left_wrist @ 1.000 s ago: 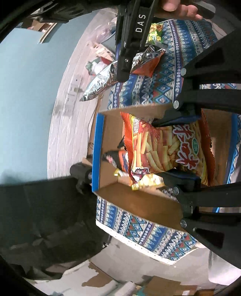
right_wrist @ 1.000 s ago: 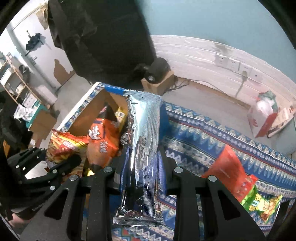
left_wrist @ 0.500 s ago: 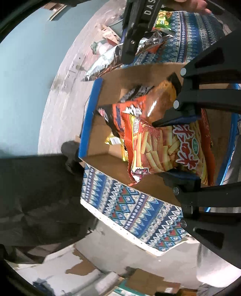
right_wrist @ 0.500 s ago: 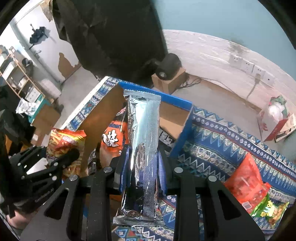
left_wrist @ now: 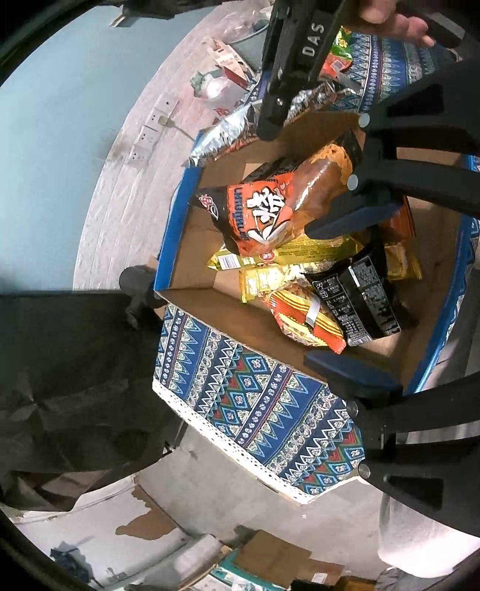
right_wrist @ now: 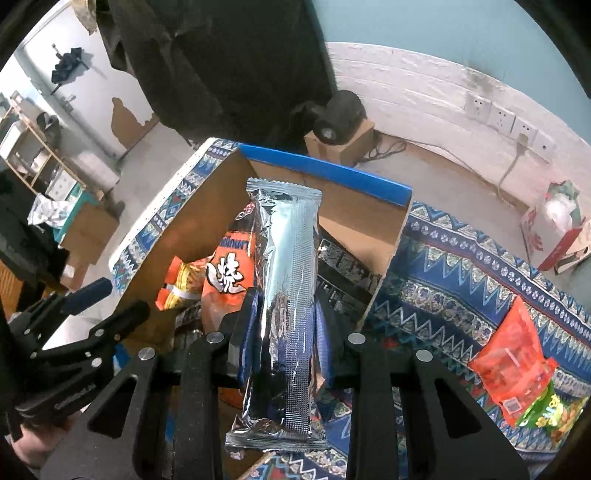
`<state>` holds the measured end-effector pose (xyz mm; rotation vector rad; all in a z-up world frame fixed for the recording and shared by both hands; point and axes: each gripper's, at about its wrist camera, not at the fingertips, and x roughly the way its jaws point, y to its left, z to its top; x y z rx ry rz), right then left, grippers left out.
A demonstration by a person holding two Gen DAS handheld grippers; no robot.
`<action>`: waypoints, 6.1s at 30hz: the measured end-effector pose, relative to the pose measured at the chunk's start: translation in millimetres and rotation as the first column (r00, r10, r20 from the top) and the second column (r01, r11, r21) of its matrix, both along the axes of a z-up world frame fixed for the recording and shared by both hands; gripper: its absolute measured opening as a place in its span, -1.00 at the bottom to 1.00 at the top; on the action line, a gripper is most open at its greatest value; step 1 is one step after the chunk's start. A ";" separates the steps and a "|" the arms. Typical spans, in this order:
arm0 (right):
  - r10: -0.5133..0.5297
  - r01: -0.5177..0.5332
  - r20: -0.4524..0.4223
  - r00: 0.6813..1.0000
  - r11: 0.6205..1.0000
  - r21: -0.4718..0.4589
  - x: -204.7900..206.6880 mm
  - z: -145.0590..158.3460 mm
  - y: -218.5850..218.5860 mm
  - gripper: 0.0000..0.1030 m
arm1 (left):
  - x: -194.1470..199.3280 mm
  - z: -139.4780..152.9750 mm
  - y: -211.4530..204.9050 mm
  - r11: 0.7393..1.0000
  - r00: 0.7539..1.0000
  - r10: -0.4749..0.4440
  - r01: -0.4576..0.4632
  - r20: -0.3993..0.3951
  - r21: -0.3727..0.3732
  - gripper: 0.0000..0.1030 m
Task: Organize snacks
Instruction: 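Open left tool to drop fries bag in box while right tool drops silver pack, then move both open tools toward the red bag and green bag on the cloth, then grasp the red snack bag with left tool while right tool grasps green peanut bag, then lift and carry the red bag and green peanut bag over the box with both tools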
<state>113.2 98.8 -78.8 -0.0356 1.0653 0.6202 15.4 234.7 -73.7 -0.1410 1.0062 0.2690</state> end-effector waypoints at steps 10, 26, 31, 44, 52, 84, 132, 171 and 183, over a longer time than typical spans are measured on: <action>-0.019 0.019 0.003 1.000 1.000 0.000 1.2 0.2 -1.6 -0.17 | 0.0 6.8 -6.1 1.000 1.000 -0.012 0.012 0.013 -0.008 0.26; -0.083 0.085 0.061 0.995 0.996 -0.035 -11.6 21.9 -59.3 0.31 | 8.2 19.6 -64.1 0.992 0.991 -0.127 0.127 0.037 0.002 0.41; -0.126 0.129 0.074 0.989 0.990 -0.049 -13.4 23.3 -89.5 0.43 | 13.0 18.2 -90.9 0.984 0.984 -0.177 0.177 0.026 0.002 0.41; -0.214 0.222 0.091 0.973 0.971 -0.089 -13.1 19.8 -165.9 0.50 | 34.3 10.8 -169.8 0.947 0.949 -0.313 0.314 -0.018 0.063 0.47; -0.258 0.270 0.090 0.962 0.951 -0.152 -5.6 6.2 -215.2 0.56 | 48.4 -5.6 -195.0 0.930 0.934 -0.352 0.357 -0.068 0.084 0.48; -0.199 0.183 0.026 0.980 0.833 -0.523 69.7 -107.5 -280.0 0.56 | 121.8 -92.0 -250.5 0.902 0.893 -0.389 0.420 -0.228 0.103 0.48; -0.546 0.494 -0.113 0.830 0.814 -0.307 13.4 -123.3 -336.3 0.57 | 112.4 -116.6 -299.7 0.910 0.881 -0.402 0.354 -0.248 -0.216 0.69; -0.441 0.413 -0.058 0.896 0.873 -0.261 -18.8 -113.6 -343.3 -0.39 | 91.5 -141.8 -333.5 0.867 0.822 -0.497 0.465 -0.278 -0.177 -0.28; -0.387 0.378 0.023 0.922 0.885 -0.272 -33.6 -83.7 -329.3 -0.39 | 73.3 -87.6 -318.7 0.856 0.837 -0.516 0.512 -0.185 -0.070 -0.28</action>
